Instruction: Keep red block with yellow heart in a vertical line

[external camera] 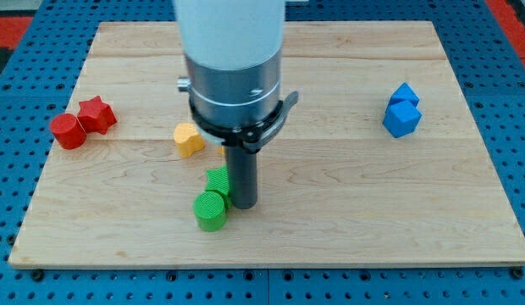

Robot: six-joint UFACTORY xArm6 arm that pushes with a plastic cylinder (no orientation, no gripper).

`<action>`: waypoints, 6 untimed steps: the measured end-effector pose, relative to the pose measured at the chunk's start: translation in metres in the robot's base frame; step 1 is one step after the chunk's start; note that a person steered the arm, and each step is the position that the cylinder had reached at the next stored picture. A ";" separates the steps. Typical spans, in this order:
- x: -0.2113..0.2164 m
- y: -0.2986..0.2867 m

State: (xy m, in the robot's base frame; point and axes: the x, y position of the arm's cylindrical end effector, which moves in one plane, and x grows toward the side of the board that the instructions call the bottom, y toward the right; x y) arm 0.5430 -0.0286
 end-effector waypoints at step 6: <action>-0.082 -0.029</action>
State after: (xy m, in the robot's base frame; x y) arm 0.4610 -0.0581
